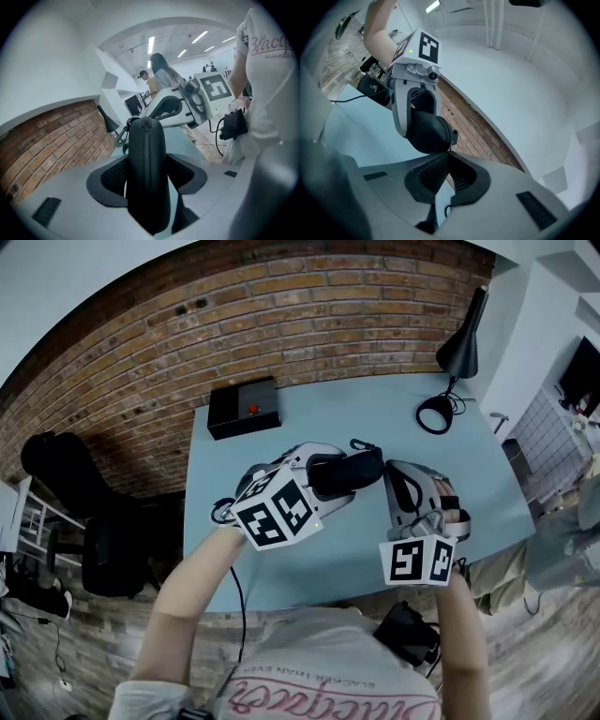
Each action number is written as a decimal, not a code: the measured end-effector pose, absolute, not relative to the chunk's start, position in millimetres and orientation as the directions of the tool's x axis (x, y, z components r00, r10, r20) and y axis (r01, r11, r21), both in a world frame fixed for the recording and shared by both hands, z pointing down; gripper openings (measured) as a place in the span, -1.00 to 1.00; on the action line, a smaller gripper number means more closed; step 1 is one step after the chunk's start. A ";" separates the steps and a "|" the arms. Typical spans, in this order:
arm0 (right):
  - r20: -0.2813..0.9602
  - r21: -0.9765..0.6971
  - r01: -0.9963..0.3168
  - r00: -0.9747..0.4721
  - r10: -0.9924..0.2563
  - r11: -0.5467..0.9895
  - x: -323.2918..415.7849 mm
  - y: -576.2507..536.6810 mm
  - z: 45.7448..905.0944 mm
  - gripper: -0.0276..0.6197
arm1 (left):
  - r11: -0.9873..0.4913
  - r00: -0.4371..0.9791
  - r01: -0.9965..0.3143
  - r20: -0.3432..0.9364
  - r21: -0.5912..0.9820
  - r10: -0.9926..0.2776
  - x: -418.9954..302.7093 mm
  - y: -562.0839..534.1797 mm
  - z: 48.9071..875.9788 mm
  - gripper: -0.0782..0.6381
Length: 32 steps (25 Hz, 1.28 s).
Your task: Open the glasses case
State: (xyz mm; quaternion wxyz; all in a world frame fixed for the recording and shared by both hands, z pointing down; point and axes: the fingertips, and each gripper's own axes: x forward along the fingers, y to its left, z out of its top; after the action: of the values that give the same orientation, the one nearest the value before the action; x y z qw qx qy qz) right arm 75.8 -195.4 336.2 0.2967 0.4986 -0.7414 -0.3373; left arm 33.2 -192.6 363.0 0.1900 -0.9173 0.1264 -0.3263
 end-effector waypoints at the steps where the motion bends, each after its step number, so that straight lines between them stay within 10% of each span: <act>1: 0.101 0.782 -0.559 -0.327 -0.940 0.278 77.3 -195.8 334.5 -0.86 | -0.892 0.767 -0.114 0.532 -0.436 -0.358 34.5 -192.3 359.9 -0.07; 11: 0.128 0.748 -0.586 -0.331 -0.935 0.310 78.6 -195.4 341.8 -0.86 | -0.888 0.816 -0.117 0.467 -0.445 -0.342 41.6 -183.4 348.4 -0.08; 32: 0.159 0.987 0.076 -0.318 -0.935 0.142 50.1 -188.9 361.2 -0.86 | -0.923 0.509 -0.058 0.783 -0.381 -0.356 28.6 -192.0 395.8 -0.13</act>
State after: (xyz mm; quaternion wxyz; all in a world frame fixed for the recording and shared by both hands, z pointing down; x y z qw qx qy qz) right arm 50.1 -188.9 361.2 0.4608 0.3588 -0.5988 -0.5481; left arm 28.6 -192.0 395.8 0.1549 -0.8548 0.1212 -0.4803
